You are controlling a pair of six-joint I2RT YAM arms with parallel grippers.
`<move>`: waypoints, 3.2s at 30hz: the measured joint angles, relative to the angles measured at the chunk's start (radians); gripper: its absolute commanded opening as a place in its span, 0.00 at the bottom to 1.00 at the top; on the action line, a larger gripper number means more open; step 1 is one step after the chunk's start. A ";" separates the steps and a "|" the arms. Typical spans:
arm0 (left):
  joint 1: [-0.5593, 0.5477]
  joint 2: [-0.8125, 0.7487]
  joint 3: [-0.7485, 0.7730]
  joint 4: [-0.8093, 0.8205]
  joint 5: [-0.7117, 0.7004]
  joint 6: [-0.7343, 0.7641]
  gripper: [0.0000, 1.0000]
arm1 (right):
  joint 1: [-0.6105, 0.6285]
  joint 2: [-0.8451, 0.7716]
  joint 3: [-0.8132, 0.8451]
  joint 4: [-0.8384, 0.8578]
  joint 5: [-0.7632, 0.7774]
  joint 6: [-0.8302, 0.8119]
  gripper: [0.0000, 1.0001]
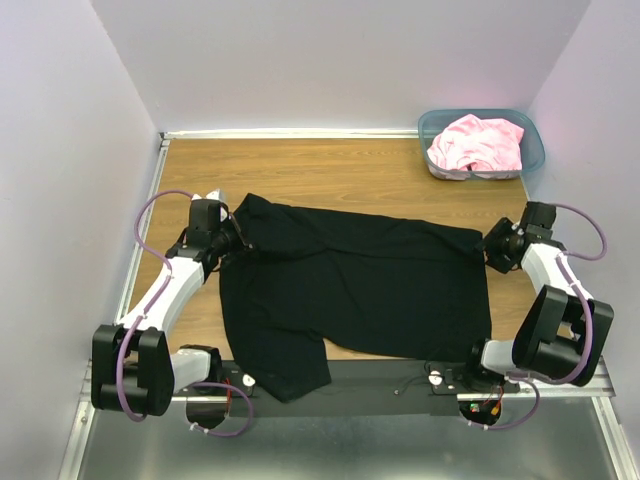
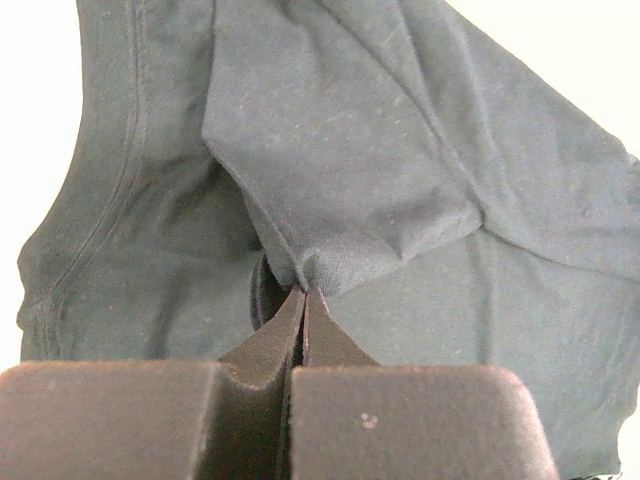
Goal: Fold and stack the t-shirts
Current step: Fold the tshirt
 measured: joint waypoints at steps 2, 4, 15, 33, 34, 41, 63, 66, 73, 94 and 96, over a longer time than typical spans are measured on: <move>0.000 0.000 0.010 -0.003 0.002 0.000 0.00 | 0.000 0.007 -0.014 0.023 -0.006 -0.014 0.59; 0.000 0.000 0.018 -0.005 0.002 0.000 0.00 | 0.000 0.005 -0.041 0.045 -0.018 -0.032 0.63; 0.000 0.000 0.039 -0.006 0.011 0.004 0.00 | 0.011 -0.041 -0.119 0.132 -0.041 -0.119 0.76; 0.002 0.005 0.070 0.053 0.010 0.000 0.00 | 0.085 0.205 0.057 0.089 -0.034 -0.185 0.75; 0.005 0.010 0.070 0.058 0.009 -0.001 0.00 | 0.086 0.219 0.070 0.083 -0.037 -0.186 0.75; 0.058 0.101 0.072 0.140 -0.005 -0.054 0.00 | 0.121 0.329 0.179 0.096 -0.064 -0.189 0.75; 0.144 0.461 0.497 0.119 -0.031 -0.033 0.00 | 0.170 0.455 0.408 0.090 -0.137 -0.435 0.75; 0.144 0.418 0.450 0.119 -0.030 -0.025 0.00 | 0.170 0.431 0.390 0.091 -0.137 -0.486 0.74; 0.144 0.387 0.355 0.119 -0.024 -0.013 0.00 | 0.170 0.418 0.315 0.082 -0.126 -0.551 0.70; 0.135 0.325 0.311 0.119 -0.007 0.009 0.00 | 0.192 0.419 0.319 0.076 -0.063 -0.628 0.67; 0.134 0.325 0.311 0.119 -0.007 0.009 0.00 | 0.204 0.423 0.326 0.076 -0.055 -0.632 0.62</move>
